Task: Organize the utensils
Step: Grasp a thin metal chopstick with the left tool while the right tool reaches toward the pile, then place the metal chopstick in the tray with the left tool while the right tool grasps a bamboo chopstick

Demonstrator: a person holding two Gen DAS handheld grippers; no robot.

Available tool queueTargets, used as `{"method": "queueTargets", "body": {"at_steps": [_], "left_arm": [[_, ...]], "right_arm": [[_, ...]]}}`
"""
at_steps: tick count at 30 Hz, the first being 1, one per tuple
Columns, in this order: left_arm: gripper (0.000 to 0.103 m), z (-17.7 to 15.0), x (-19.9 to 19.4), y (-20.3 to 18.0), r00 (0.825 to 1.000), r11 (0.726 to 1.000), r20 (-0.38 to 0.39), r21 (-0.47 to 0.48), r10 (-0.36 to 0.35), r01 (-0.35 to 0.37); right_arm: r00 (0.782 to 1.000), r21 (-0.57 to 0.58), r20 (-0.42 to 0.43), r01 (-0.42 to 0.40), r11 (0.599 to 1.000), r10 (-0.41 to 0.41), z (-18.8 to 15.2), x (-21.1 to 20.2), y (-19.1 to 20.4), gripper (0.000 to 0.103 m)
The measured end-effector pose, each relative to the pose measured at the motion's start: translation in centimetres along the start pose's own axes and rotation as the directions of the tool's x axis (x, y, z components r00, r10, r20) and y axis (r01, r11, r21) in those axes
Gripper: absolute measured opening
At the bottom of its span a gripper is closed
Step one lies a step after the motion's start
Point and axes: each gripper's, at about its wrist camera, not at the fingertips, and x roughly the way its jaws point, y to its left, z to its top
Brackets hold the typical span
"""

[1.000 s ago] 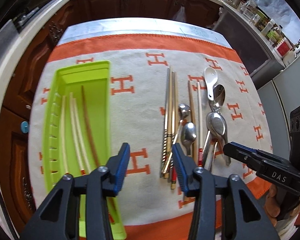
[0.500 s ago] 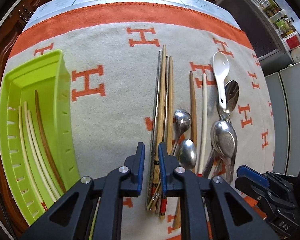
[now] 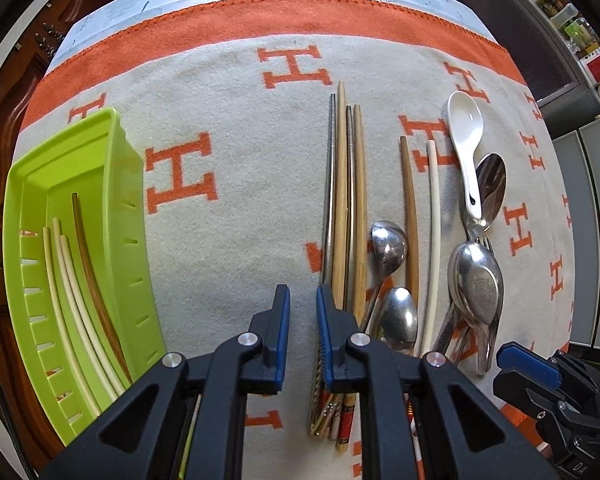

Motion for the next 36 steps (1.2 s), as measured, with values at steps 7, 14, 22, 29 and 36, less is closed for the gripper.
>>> {"method": "queueTargets", "body": {"at_steps": [7,14,22,29,36], "left_arm": [[0.011,0.0,0.0,-1.7,0.999,0.999,-0.006,0.038,0.034,-0.034],[0.011,-0.9,0.9,-3.2,0.998,0.995,-0.025,0.078,0.062,-0.06],[0.011,-1.2,1.0,-3.4,0.997,0.994,-0.015,0.078,0.075,-0.074],[0.003,-1.1,0.9,-1.1,0.999,0.999,-0.03,-0.03,-0.032,0.032],[0.003,-2.5,-1.0,1.5,0.996,0.99,0.019,-0.103,-0.091,0.093]], "right_arm": [[1.0,0.008,-0.007,-0.006,1.0,0.006,-0.3,0.3,0.0,0.026],[1.0,0.016,-0.008,-0.01,1.0,0.01,-0.3,0.3,-0.2,0.026],[1.0,0.009,-0.012,-0.017,1.0,0.017,-0.3,0.3,-0.3,0.026],[1.0,0.015,-0.021,-0.022,1.0,0.023,-0.3,0.5,-0.1,0.026],[0.999,-0.011,-0.034,-0.022,1.0,0.022,-0.1,0.8,1.2,0.026]]}}
